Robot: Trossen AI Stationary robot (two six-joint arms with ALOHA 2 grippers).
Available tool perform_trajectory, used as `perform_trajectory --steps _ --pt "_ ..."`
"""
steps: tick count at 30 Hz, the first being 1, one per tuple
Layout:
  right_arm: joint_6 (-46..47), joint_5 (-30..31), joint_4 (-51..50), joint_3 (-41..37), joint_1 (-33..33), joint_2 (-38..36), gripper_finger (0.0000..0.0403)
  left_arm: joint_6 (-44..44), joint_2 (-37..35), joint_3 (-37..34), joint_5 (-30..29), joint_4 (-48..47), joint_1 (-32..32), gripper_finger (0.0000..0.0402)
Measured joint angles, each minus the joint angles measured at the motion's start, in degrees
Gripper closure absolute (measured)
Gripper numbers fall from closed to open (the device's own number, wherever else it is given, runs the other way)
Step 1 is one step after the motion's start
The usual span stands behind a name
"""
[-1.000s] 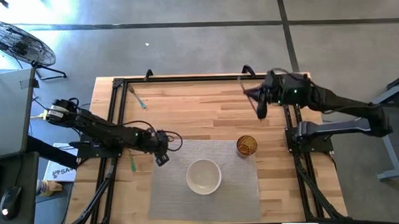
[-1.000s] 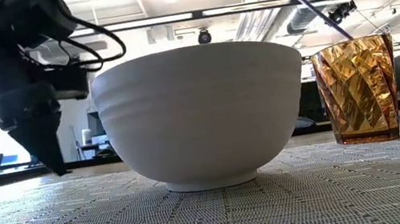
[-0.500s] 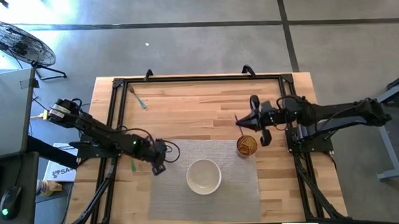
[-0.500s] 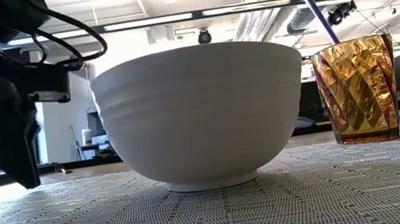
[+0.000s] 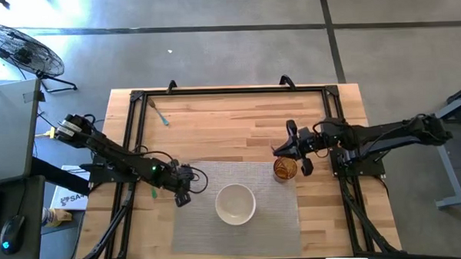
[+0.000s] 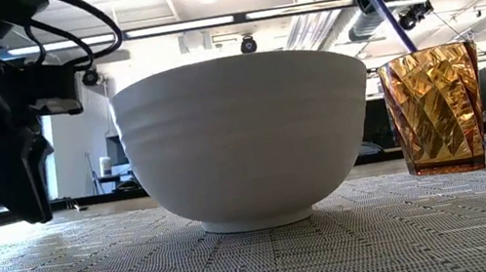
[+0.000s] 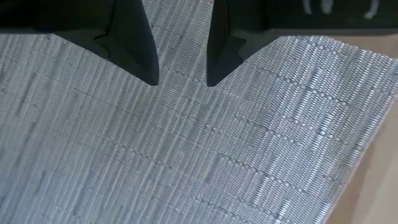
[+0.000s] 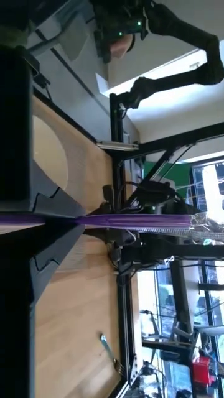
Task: Pick & Place Utensil
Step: Put the purple straw into the brown cup on the gray mat, then adjust the gray mat, then put the green spoon into the white bowl on the gray mat
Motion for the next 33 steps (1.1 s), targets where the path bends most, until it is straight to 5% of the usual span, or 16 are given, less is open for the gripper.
perform_trajectory --steps 20,28,33 --pt "-0.4 0.4 10.1 0.1 2.9 -11.5 0.0235 -3.0 4.5 1.8 3.9 1.9 -4.3 0.0270" --pt "-0.4 0.3 9.3 0.1 2.9 -11.4 0.0232 -5.1 4.6 8.4 4.9 -15.0 -4.7 0.0270" --pt "-0.8 0.3 5.7 0.1 2.9 -11.4 0.0231 -16.4 4.5 11.6 5.4 -28.0 -4.7 0.0270"
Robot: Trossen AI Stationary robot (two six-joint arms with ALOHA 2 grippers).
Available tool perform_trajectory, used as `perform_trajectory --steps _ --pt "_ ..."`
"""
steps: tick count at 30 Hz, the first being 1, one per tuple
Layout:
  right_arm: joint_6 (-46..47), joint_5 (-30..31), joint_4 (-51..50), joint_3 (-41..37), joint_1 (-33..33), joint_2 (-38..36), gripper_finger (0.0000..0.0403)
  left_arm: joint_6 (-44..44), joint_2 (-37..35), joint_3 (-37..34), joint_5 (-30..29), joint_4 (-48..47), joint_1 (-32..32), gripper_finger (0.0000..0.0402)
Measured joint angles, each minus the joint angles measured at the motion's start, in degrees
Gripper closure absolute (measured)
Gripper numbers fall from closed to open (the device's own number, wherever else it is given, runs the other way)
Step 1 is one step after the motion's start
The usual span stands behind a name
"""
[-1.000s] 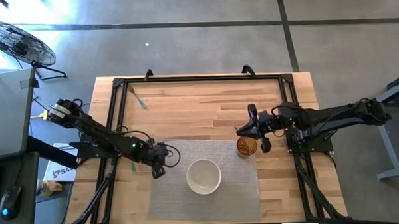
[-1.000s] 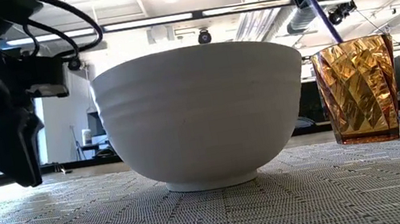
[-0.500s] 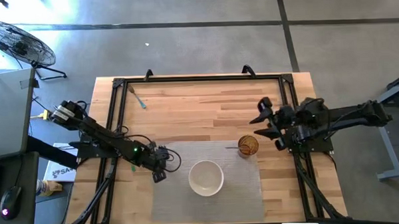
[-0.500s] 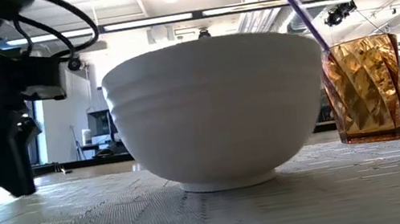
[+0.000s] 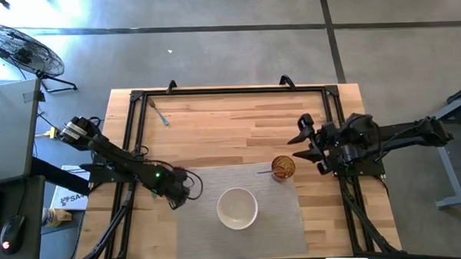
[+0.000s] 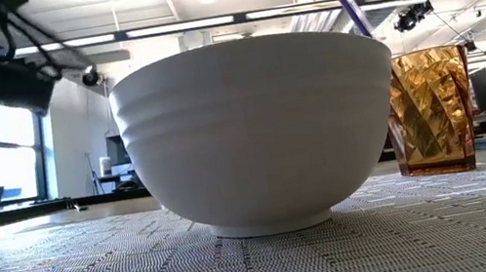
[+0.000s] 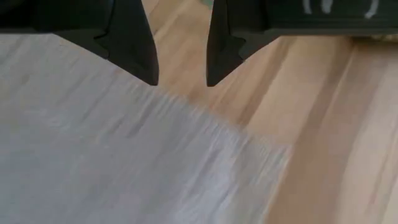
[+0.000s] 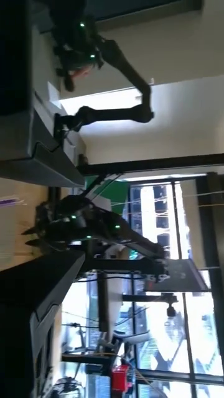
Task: Pick & Place Utensil
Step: Put the green spoon into the white bowl on the gray mat
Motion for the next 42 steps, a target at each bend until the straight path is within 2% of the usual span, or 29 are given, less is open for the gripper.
perform_trajectory --steps 6,8,16,23,31,34,36,42 --pt "-0.3 0.6 -3.7 0.0 0.0 0.0 0.0230 -22.4 0.0 -2.6 8.7 -4.1 0.0 0.0270" --pt "-0.3 0.6 -4.0 0.0 0.0 0.0 0.0231 -27.3 0.0 -3.6 9.6 -4.4 -0.7 0.0270" --pt "-0.7 0.3 -4.6 0.0 0.0 0.0 0.0230 -45.7 -1.7 -3.8 5.0 -14.0 -5.4 0.0270" --pt "-0.7 0.2 -5.2 0.0 0.0 0.0 0.0231 -62.1 -2.8 -3.8 -4.7 -15.8 -10.2 0.0270" --pt "-0.2 0.2 -5.2 0.0 0.0 0.0 0.0230 -75.2 -2.8 -9.6 -5.5 -13.5 -14.4 0.0270" --pt "-0.2 0.0 -5.2 0.0 0.0 0.0 0.0229 -79.3 -2.8 -12.2 -8.0 -12.0 -15.4 0.0270" --pt "-0.1 0.0 -5.2 0.0 0.0 0.0 0.0230 -80.0 -2.8 -13.1 -10.1 -10.3 -15.5 0.0270" --pt "-0.1 0.0 -5.2 0.0 0.0 0.0 0.0233 -80.0 -2.2 -15.0 -9.1 -7.3 -15.4 0.0270"
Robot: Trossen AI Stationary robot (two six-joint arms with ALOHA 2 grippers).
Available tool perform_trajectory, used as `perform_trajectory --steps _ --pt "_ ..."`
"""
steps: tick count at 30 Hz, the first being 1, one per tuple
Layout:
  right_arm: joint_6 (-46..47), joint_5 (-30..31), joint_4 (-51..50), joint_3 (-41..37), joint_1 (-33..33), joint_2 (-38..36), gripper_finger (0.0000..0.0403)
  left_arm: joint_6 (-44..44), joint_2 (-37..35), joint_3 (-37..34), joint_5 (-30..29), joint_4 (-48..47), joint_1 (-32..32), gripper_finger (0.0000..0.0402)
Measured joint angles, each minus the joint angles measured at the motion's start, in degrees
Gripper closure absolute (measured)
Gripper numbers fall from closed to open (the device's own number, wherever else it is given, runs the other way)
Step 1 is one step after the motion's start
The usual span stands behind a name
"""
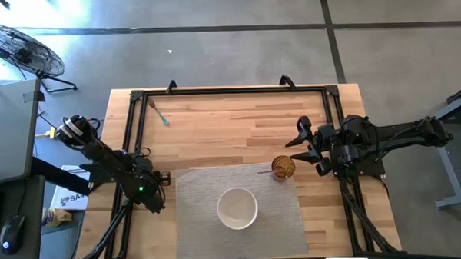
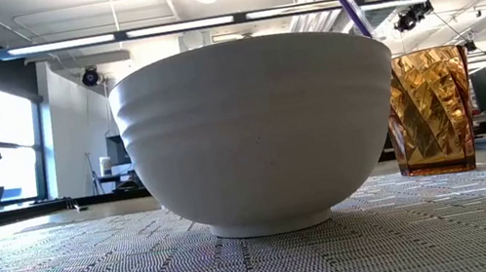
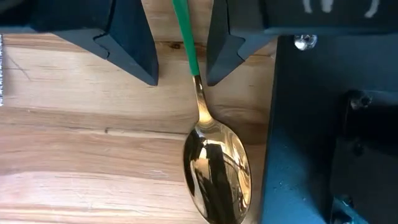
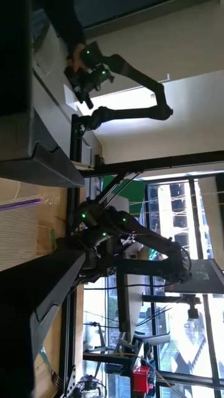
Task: Pick & Place Utensil
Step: Put the green spoon into the white bowl on the gray mat
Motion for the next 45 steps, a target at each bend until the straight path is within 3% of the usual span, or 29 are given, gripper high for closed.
perform_trajectory --steps 8,19,26,31,38,42,45 --pt "0.0 0.0 0.0 0.0 0.0 0.0 0.0232 -1.1 3.9 -0.3 -3.3 0.8 0.0 0.0278" --pt "0.0 0.0 -0.2 0.0 0.0 0.0 0.0234 -1.8 6.9 -0.3 -7.1 1.9 0.0 0.0380" --pt "1.0 0.0 -1.1 0.0 0.0 0.0 0.0237 1.4 7.0 -0.5 -10.5 1.3 0.1 0.0394" --pt "1.4 0.8 -1.5 0.0 0.0 0.0 0.0236 8.1 6.1 1.4 -11.6 -0.7 0.1 0.0387" --pt "0.9 4.2 -2.0 0.0 0.0 0.0 0.0235 19.4 2.0 9.8 -19.8 -10.6 0.2 0.0391" --pt "0.0 5.5 -2.1 0.0 0.0 0.0 0.0237 32.9 0.7 16.6 -24.6 -12.2 0.5 0.0391" --pt "-0.2 7.3 -2.1 0.0 0.0 0.0 0.0237 46.0 0.6 23.3 -24.0 -11.8 2.9 0.0392"
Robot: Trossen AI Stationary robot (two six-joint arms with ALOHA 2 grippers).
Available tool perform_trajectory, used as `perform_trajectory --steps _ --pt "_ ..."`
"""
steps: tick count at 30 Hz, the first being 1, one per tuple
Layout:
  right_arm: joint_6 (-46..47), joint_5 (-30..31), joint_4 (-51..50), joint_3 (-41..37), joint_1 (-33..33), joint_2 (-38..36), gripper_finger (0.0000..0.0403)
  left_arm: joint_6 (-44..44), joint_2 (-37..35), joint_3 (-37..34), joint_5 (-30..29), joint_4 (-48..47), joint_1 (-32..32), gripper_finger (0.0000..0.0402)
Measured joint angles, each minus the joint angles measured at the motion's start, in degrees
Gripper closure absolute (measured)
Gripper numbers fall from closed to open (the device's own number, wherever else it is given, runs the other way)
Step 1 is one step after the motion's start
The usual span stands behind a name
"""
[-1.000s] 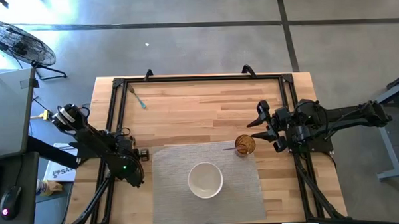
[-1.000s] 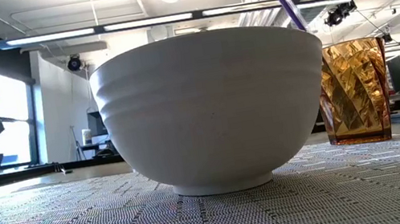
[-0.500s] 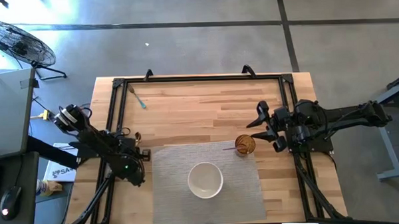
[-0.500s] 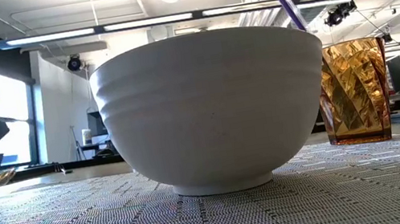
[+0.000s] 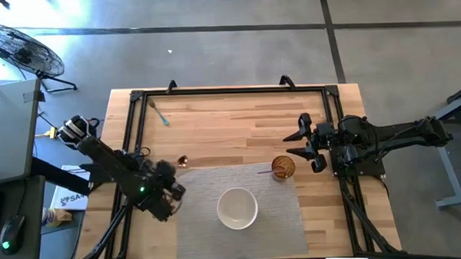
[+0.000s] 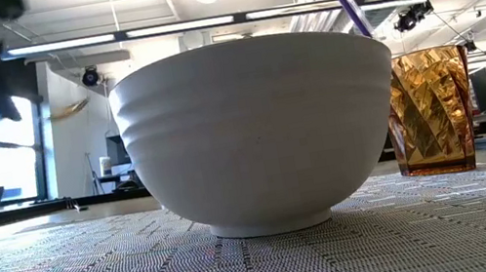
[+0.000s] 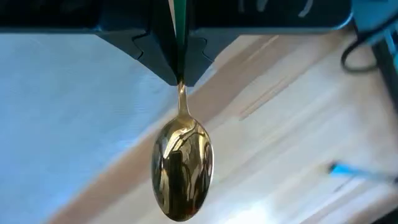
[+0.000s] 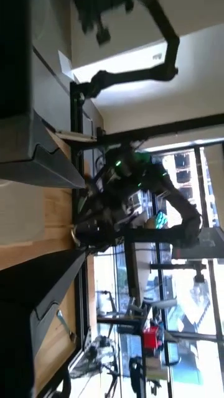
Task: Pick & Place Utensil
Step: Put the green spoon into the white bowl on the gray mat
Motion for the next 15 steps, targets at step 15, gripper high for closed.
perform_trajectory --steps 15 --pt "3.9 3.1 -16.4 0.0 0.0 -8.1 0.0237 60.1 5.1 15.3 27.8 30.5 17.9 0.0392"
